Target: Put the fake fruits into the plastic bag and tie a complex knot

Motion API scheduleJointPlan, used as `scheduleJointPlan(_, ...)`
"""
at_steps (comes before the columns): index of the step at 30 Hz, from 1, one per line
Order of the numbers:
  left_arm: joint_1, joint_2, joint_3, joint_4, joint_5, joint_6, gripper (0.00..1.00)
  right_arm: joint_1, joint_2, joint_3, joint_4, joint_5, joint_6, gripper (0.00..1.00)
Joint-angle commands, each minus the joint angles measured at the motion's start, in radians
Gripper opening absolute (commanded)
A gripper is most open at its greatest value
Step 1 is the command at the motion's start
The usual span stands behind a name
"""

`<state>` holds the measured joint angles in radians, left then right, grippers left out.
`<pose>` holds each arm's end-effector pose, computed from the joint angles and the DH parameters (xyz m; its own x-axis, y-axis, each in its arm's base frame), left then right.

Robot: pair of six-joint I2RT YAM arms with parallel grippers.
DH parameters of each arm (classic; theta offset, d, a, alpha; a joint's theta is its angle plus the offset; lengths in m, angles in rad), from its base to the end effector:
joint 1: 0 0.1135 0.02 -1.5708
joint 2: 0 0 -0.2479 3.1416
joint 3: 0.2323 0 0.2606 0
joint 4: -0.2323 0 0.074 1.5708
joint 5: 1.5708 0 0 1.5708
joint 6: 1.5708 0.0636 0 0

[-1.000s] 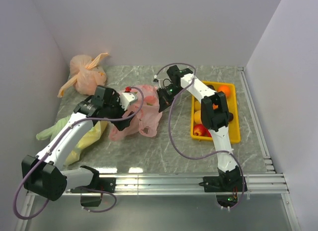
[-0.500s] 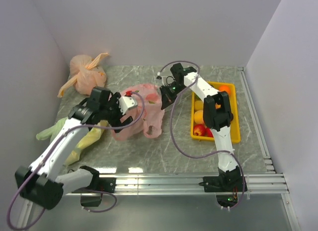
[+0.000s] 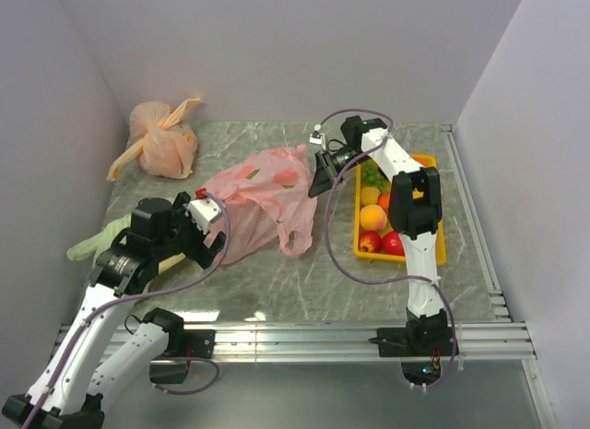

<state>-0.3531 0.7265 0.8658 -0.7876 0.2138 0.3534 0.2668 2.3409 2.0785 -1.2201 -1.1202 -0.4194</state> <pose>0.1699 -0.0770 0.2906 -0.3597 0.4930 -0.7922 0.6620 0.7331 0.1557 0.4306 0.1770 0.1823 -0.7997 -0.4024 -0.4457 -0.5661 0.2576 0.7831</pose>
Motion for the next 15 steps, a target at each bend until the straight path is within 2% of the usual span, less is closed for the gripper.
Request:
scheduleJointPlan(1,0.0,0.003,0.042,0.142,0.094,0.047,0.99,0.035,-0.015,0.019,-0.099,-0.07,-0.099,0.0)
scheduleJointPlan(5,-0.007,0.204,0.108,0.205,-0.014,0.157,0.99,0.06,-0.02,0.0,-0.125,-0.075,-0.153,0.0)
scheduleJointPlan(8,-0.009,0.3,0.101,0.328,-0.045,0.332,0.99,0.074,-0.008,0.02,-0.147,-0.075,-0.17,0.0)
scheduleJointPlan(12,-0.009,0.393,0.079,0.404,-0.005,0.611,0.99,0.081,0.011,0.048,-0.165,-0.085,-0.173,0.0)
scheduleJointPlan(15,-0.009,0.477,0.127,0.353,0.062,0.683,0.99,0.086,0.026,0.061,-0.176,-0.092,-0.176,0.0)
